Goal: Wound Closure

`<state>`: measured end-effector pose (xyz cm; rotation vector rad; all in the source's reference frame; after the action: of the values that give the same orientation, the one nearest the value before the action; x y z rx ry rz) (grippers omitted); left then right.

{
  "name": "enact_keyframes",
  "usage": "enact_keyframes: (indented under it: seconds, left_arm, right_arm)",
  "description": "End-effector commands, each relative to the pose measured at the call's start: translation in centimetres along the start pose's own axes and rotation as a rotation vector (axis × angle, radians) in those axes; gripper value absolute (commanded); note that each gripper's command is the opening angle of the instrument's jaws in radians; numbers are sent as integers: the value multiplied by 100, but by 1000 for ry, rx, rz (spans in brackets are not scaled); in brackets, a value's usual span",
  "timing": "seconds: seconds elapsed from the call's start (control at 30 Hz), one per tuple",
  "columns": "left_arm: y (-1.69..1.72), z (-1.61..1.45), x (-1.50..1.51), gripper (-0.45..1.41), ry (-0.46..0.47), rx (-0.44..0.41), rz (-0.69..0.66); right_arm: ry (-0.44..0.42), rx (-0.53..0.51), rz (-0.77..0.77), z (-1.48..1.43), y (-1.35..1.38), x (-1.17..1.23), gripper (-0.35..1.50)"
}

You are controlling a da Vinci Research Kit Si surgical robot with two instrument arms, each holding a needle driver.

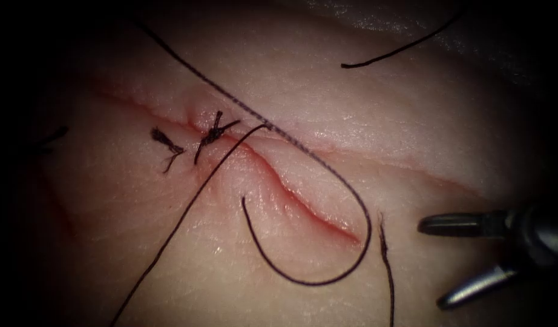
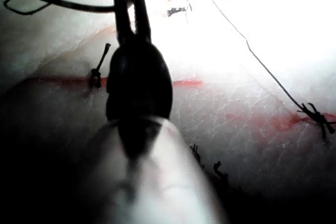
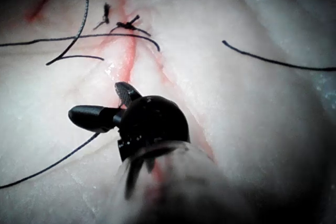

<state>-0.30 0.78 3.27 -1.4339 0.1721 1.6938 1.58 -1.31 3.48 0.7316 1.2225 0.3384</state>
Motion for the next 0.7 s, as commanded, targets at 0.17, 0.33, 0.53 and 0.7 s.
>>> enact_keyframes:
  seconds: [0.17, 0.33, 0.53, 0.7]
  left_arm:
    - [9, 9, -8, -45, 16, -33, -1]
    - [14, 13, -8, -45, 16, -47, -1]
    - [16, 15, -9, -45, 17, -49, -1]
    - [25, 25, -12, -45, 20, -64, 1]
  right_arm:
    - [-43, -143, -224, 27, 29, 9, 148]
    - [-62, -249, -362, 78, 44, 13, 138]
    - [-76, -292, -426, 117, 55, 2, 130]
    - [-99, -349, -485, 160, 62, -18, 126]
